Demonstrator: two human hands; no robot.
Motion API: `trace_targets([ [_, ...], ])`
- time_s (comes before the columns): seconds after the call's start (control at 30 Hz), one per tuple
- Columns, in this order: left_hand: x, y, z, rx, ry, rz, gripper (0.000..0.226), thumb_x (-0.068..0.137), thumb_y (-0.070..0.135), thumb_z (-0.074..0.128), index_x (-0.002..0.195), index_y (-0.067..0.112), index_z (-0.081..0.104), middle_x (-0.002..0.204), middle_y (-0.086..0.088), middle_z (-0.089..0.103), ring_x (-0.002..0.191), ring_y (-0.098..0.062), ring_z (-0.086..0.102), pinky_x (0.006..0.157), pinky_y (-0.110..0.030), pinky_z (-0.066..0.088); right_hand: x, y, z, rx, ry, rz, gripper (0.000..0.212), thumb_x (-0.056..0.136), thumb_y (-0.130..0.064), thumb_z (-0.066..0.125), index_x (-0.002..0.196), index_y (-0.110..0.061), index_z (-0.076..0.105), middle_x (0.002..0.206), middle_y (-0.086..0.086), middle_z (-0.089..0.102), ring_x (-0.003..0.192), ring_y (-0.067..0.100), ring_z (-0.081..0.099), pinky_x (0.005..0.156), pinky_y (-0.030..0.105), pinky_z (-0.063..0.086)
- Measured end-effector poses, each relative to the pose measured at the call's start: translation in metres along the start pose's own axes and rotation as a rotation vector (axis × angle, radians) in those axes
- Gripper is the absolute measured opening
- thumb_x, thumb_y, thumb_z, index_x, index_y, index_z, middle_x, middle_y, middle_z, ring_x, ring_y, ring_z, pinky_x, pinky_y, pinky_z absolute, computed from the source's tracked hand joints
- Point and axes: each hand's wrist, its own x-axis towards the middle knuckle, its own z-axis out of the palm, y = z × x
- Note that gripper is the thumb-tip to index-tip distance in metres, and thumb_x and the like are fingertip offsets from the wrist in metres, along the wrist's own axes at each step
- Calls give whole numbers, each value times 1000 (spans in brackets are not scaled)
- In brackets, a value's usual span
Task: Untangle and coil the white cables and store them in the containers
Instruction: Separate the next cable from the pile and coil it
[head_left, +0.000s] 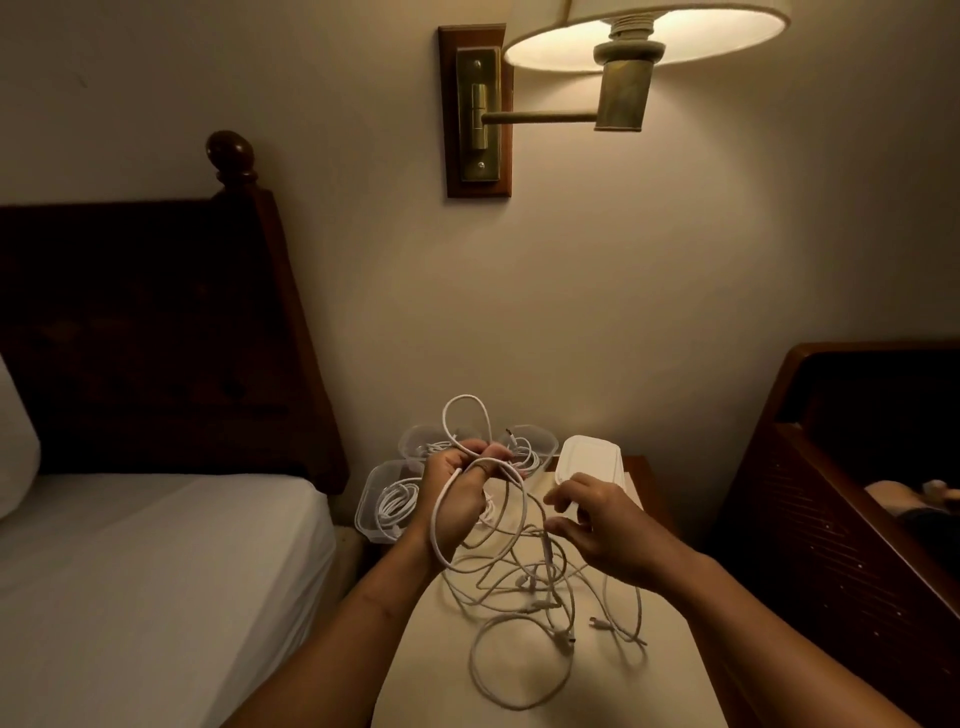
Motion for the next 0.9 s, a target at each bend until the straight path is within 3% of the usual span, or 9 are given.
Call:
trace_targets([
  [0.1, 6, -10, -1, -46, 64, -47, 25, 102, 15, 58, 101, -9, 67, 93, -26, 75, 36, -7, 31, 37, -17, 28, -5, -4, 8, 38, 244, 40, 9, 91, -28, 72, 93, -19, 73, 89, -9, 63, 79, 5, 60, 64, 19, 50],
  [0.2, 8, -24, 4, 4, 127, -68, 21, 102, 9, 59, 95, -7, 71, 80, -15, 74, 42, -6, 49, 47, -17, 40, -13, -8, 24, 23, 392, -20, 7, 93, -25, 70, 89, -19, 68, 85, -11, 58, 75, 6, 57, 60, 17, 46],
  [0.27, 9, -36, 9, 58, 135, -71, 21, 101, 6, 60, 89, -6, 73, 70, -10, 68, 58, -9, 61, 65, -23, 49, -22, -10, 37, -17, 368, -96, 11, 95, -33, 62, 92, -22, 64, 88, -11, 57, 75, 5, 55, 61, 19, 48],
  [0.37, 10, -40, 16, 38, 151, -65, 20, 100, 3, 59, 89, -6, 73, 67, -13, 66, 64, -15, 63, 72, -29, 51, -34, -6, 53, -70, 257, -149, 19, 96, -40, 56, 98, -24, 65, 92, -12, 58, 75, 4, 57, 62, 19, 53],
  [0.57, 15, -24, 16, -273, 259, -109, 14, 101, 1, 56, 103, -1, 69, 100, -21, 76, 31, -5, 33, 34, -17, 27, -37, -5, 45, -123, 87, -110, 15, 96, -39, 63, 103, -29, 73, 96, -15, 66, 86, 5, 55, 74, 24, 52],
  [0.67, 15, -22, 14, -351, 176, -139, 17, 105, 7, 51, 105, 3, 67, 110, -17, 76, 30, -4, 28, 33, -16, 22, -31, -13, 40, 80, 280, 75, 9, 96, -35, 63, 96, -31, 71, 92, -16, 64, 85, 4, 57, 72, 23, 50],
  [0.73, 13, -17, 13, -402, 133, -158, 19, 107, 11, 47, 107, 4, 65, 112, -15, 76, 31, -3, 28, 34, -16, 22, -24, -16, 36, 252, 443, 226, 15, 95, -33, 65, 110, -31, 63, 106, -14, 58, 93, 4, 58, 72, 20, 50],
  [0.8, 11, -11, 13, -436, 105, -171, 21, 107, 13, 45, 109, 5, 64, 115, -15, 75, 31, -3, 27, 34, -16, 22, -17, -22, 32, 391, 387, 302, 35, 96, -35, 64, 129, -32, 52, 118, -17, 51, 104, 5, 57, 77, 20, 50],
  [0.9, 6, -5, 13, -486, 53, -185, 21, 108, 15, 43, 110, 5, 61, 115, -15, 74, 30, -5, 29, 33, -16, 23, -10, -37, 27, 629, 258, 256, 25, 101, -29, 57, 126, -30, 58, 120, -16, 61, 106, -1, 60, 82, 20, 53],
])
